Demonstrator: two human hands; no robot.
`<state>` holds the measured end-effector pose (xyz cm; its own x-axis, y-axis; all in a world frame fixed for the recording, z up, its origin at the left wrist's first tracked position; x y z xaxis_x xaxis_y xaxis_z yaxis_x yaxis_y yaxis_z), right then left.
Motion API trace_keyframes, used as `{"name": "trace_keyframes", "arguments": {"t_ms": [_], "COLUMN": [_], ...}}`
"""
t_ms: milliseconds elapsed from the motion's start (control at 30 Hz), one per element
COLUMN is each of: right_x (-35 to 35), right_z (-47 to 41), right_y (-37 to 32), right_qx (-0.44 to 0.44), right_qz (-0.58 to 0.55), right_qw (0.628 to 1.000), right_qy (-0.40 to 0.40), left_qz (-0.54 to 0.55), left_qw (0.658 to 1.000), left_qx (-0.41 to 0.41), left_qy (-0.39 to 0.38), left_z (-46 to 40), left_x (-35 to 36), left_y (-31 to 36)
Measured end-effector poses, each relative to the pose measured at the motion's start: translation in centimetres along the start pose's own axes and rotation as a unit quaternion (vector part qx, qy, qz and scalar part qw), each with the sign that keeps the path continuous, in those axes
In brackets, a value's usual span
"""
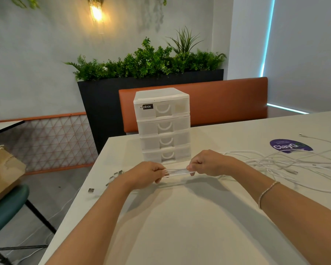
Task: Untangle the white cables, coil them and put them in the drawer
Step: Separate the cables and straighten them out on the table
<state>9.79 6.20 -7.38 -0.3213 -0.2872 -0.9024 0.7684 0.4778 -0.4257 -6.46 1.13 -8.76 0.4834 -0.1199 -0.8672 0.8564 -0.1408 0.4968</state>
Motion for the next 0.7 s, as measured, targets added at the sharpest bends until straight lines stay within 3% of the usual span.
{"name": "trace_keyframes", "arguments": {"t_ms": [433,700], "right_x": [0.9,1.4], "right_z": [-0.9,-1.2], "right_y": [1.4,-0.1], "right_qx": [0.024,-0.012], "right_qz": [0.004,0.02], "right_qw": [1.0,1.0], "right_qy": [-0.003,0.004], "left_qz": [-0.136,-0.394], "left_qw": [0.986,0.907], "left_qx": [-0.093,-0.146], "left_qy": [-0.01,-0.024], "left_z": [3.2,2.2], "left_x": [-4.5,-4.4], "left_y": [-6.0,-8.5]}}
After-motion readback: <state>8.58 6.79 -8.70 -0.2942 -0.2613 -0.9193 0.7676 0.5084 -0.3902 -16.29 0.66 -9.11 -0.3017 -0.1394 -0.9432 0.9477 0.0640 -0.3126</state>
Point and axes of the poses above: each hand's wrist, its own z-axis away from the middle knuckle, its own x-axis out of the palm, y = z × x, the point moved 6 cm from there along -z, towards the middle knuckle, and after that the axes turned 3 degrees about x, right-handed, at the moved point
